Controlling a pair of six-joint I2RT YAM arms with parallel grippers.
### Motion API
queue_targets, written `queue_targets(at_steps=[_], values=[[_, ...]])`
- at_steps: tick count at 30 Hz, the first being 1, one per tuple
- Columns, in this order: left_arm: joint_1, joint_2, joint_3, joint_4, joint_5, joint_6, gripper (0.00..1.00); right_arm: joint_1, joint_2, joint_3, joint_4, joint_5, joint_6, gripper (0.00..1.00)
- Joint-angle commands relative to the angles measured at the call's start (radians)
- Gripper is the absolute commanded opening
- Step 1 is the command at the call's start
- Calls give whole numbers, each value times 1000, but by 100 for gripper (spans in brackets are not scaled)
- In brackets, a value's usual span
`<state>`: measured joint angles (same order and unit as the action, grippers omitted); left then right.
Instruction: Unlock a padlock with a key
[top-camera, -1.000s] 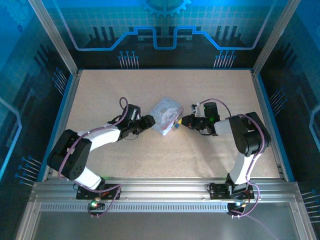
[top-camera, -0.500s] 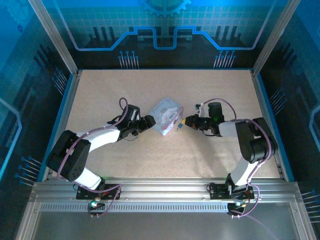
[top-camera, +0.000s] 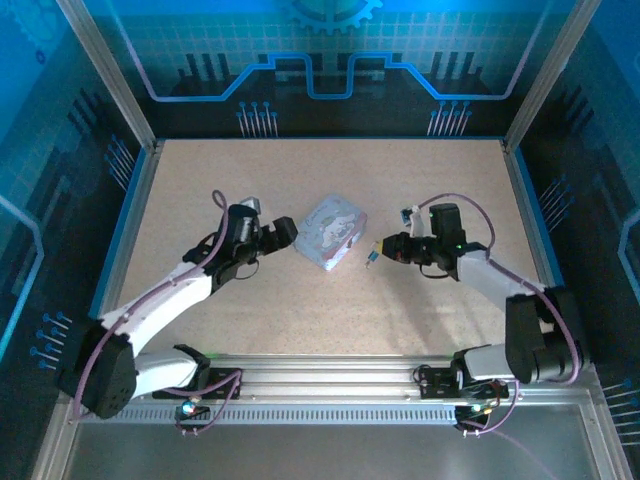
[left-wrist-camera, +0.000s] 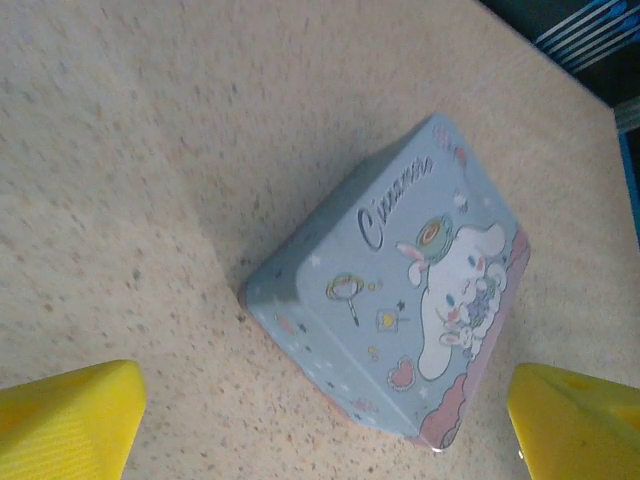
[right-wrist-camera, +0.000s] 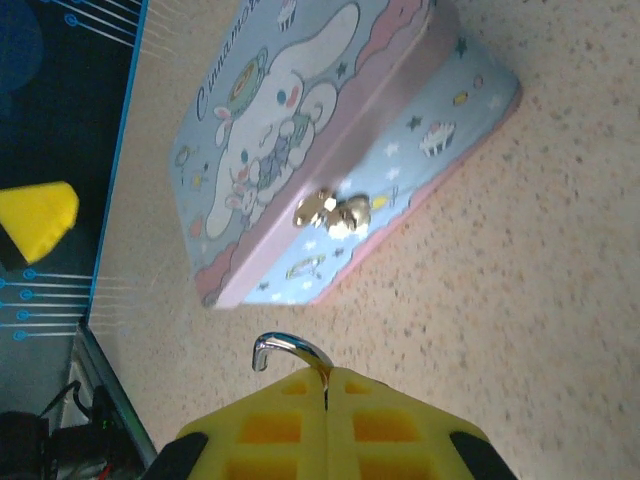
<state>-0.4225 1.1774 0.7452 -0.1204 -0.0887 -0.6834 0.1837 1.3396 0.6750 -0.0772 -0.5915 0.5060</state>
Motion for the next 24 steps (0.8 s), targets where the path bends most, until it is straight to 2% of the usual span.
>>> queue_targets(at_steps=[1,6,10,24], values=[[15,-76,-13,-57,-88,63,95,-6,-72,-29,-200,35,-54,2],[31,-154,-41,-80,-130,83,97,10,-146,-77,-307,78,-57,2],[40,-183,-56,-85,-140,85,97,32,-172,-125,-327,113,-43,1],[42,-191,-70,-88,-129,68,98,99,-51,-103,-308,188,-37,1]])
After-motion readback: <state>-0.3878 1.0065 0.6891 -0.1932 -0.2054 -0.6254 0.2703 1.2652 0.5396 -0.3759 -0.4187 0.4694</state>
